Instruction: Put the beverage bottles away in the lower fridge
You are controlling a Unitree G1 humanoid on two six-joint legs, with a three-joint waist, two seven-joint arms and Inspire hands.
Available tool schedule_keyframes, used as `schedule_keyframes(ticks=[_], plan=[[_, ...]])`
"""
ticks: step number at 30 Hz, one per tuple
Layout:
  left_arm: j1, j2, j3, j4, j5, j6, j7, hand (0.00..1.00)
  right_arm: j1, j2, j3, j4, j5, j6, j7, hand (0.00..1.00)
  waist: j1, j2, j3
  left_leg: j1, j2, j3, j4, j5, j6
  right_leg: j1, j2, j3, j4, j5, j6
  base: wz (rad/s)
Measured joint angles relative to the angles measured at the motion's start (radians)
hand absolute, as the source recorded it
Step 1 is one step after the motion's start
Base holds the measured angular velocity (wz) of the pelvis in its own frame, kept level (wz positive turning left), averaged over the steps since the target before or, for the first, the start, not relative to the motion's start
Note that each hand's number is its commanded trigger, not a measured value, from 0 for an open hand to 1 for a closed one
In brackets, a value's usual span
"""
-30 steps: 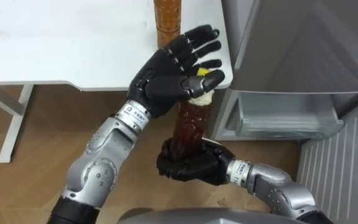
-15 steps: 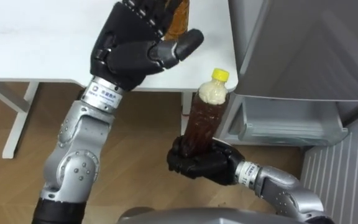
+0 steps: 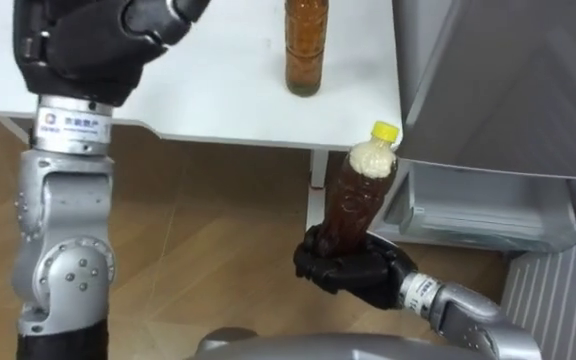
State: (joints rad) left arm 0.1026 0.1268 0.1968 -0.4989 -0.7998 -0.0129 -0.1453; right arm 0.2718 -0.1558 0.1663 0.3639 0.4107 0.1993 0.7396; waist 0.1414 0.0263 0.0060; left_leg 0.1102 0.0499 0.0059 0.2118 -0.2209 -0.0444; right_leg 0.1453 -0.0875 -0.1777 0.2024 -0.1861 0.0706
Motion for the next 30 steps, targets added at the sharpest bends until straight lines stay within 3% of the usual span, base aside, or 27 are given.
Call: schedule_keyframes(ticks=[7, 10, 16, 18, 20, 24, 28, 30], plan=[[0.024, 0.008, 0.086, 0.045, 0.164, -0.025, 0.111, 0.00, 0.004, -0.015, -0.045, -0.001, -0.021, 0.000, -0.002, 1.00, 0.006, 0.002, -0.0007, 0.005, -0.002, -0.003, 0.012, 0.000, 0.000, 0.015, 0.001, -0.002, -0.019, -0.001, -0.002, 0.01], [0.035, 0.009, 0.083, 0.141, 0.232, -0.030, 0.171, 0.00, 0.004, -0.019, -0.056, -0.012, -0.011, 0.000, -0.008, 1.00, 0.008, 0.006, -0.0019, 0.005, -0.002, -0.008, 0.009, 0.000, 0.000, 0.014, 0.000, -0.008, -0.020, -0.001, -0.002, 0.02], [0.122, 0.007, 0.076, 0.356, 0.304, -0.030, 0.283, 0.00, 0.024, -0.017, -0.073, -0.017, 0.016, -0.002, -0.047, 1.00, 0.008, 0.007, -0.0003, 0.020, -0.003, -0.008, 0.004, 0.000, 0.000, 0.029, 0.001, -0.010, -0.033, -0.001, -0.002, 0.00], [0.155, 0.007, 0.059, 0.462, 0.411, -0.028, 0.330, 0.00, 0.027, -0.018, -0.072, -0.017, 0.016, -0.002, -0.066, 1.00, 0.007, 0.008, -0.0007, 0.022, -0.003, -0.007, -0.013, 0.000, 0.000, 0.030, 0.001, -0.010, -0.035, -0.001, -0.002, 0.00], [0.164, 0.007, 0.030, 0.555, 0.446, -0.026, 0.356, 0.00, 0.027, -0.021, -0.070, -0.017, 0.016, -0.002, -0.085, 1.00, 0.007, 0.008, 0.0010, 0.021, -0.003, -0.007, -0.012, 0.000, 0.000, 0.030, 0.001, -0.008, -0.035, -0.001, -0.002, 0.00], [0.165, 0.007, -0.026, 0.753, 0.439, 0.007, 0.395, 0.00, 0.026, -0.005, -0.067, -0.010, 0.031, -0.001, -0.122, 1.00, 0.000, 0.000, 0.0015, 0.022, -0.004, -0.016, -0.015, 0.000, 0.000, 0.029, 0.001, -0.015, -0.039, -0.001, -0.001, 0.04], [0.165, 0.007, -0.077, 0.896, 0.438, 0.016, 0.401, 0.00, 0.026, 0.003, -0.067, -0.006, 0.094, -0.001, -0.181, 1.00, -0.002, -0.008, 0.0055, 0.018, -0.005, -0.013, -0.017, 0.000, 0.000, 0.029, 0.001, -0.011, -0.040, -0.001, -0.001, -0.01], [0.166, 0.006, -0.103, 0.972, 0.437, 0.028, 0.391, 0.00, 0.024, 0.004, -0.071, 0.010, 0.147, -0.001, -0.206, 1.00, -0.005, -0.015, 0.0021, 0.015, -0.005, -0.012, -0.018, 0.000, 0.000, 0.031, 0.001, -0.013, -0.049, -0.001, -0.002, 0.00]])
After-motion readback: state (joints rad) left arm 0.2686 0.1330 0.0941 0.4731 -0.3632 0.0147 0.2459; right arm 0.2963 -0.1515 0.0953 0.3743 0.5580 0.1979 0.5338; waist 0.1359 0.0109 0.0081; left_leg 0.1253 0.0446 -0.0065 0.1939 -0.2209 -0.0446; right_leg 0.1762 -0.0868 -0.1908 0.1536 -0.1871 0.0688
